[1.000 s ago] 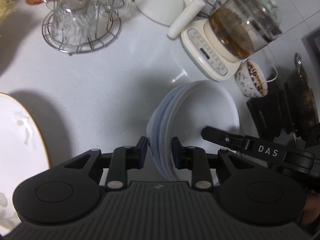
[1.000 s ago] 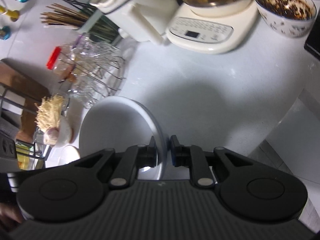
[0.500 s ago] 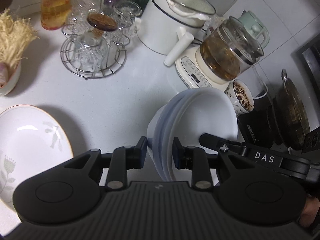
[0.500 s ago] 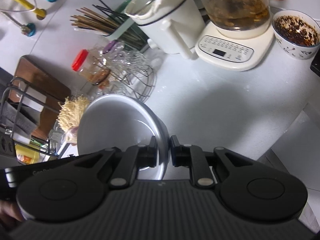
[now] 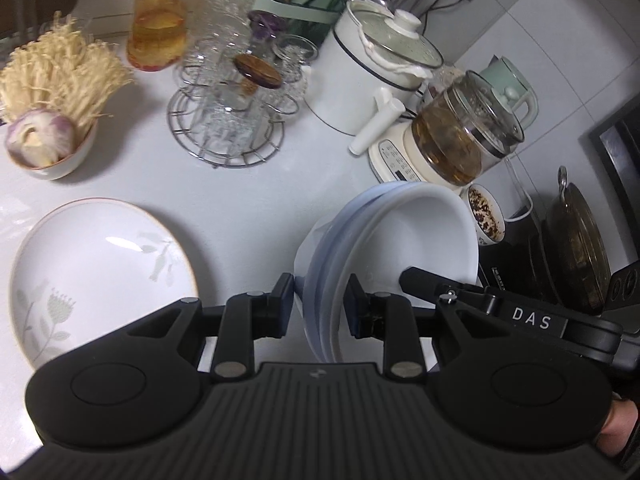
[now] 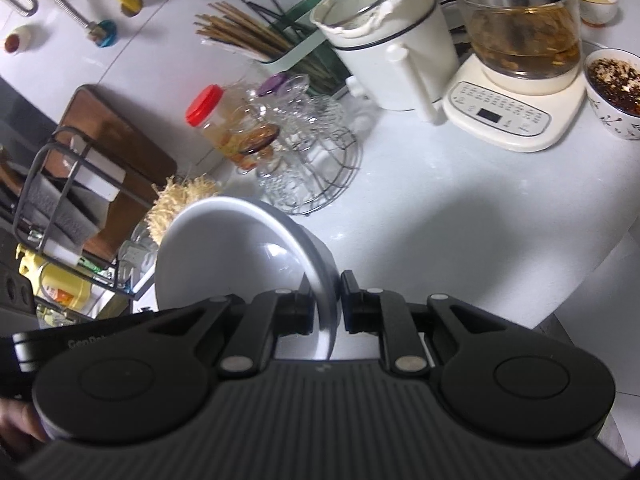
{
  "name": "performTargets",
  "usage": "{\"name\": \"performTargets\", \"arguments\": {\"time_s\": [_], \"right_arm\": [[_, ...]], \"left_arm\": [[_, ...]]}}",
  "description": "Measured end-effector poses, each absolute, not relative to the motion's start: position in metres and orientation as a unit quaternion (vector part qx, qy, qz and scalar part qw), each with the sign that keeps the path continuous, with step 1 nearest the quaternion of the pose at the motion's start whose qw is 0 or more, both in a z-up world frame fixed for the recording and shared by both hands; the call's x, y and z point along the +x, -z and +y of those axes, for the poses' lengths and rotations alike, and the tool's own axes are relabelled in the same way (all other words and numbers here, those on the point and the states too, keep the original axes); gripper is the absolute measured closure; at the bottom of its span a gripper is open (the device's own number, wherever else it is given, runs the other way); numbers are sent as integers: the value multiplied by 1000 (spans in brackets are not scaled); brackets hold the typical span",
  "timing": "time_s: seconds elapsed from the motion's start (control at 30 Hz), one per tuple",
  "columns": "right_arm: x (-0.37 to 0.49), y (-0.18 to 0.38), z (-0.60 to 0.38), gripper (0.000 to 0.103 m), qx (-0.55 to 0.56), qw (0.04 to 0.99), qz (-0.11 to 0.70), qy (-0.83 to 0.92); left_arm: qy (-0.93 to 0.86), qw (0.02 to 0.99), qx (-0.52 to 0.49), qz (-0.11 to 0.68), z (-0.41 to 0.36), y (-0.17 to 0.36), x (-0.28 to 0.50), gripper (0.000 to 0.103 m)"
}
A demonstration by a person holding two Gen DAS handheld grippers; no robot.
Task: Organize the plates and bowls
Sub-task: 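Carry the nested bowls with both grippers and lower them onto the plate stack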
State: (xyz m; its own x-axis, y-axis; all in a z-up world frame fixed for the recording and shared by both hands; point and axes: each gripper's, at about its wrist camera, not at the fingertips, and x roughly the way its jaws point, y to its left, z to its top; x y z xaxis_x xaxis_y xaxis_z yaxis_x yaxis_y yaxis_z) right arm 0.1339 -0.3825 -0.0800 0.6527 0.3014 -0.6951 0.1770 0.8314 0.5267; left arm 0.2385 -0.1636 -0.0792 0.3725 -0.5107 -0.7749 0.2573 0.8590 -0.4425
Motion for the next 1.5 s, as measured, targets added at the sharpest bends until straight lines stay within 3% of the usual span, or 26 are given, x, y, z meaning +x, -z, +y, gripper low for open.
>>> {"name": "performTargets", "arguments": {"time_s": [0.6,1.5], "right_arm": [[152,79,-315,87,262,859,431,-90],[223,141,-220,87,177,820,528,-133]], "left_arm": [[179,834,-162,496,-82,78,220,72],[79,813,-225,532,3,168,247,72]]}}
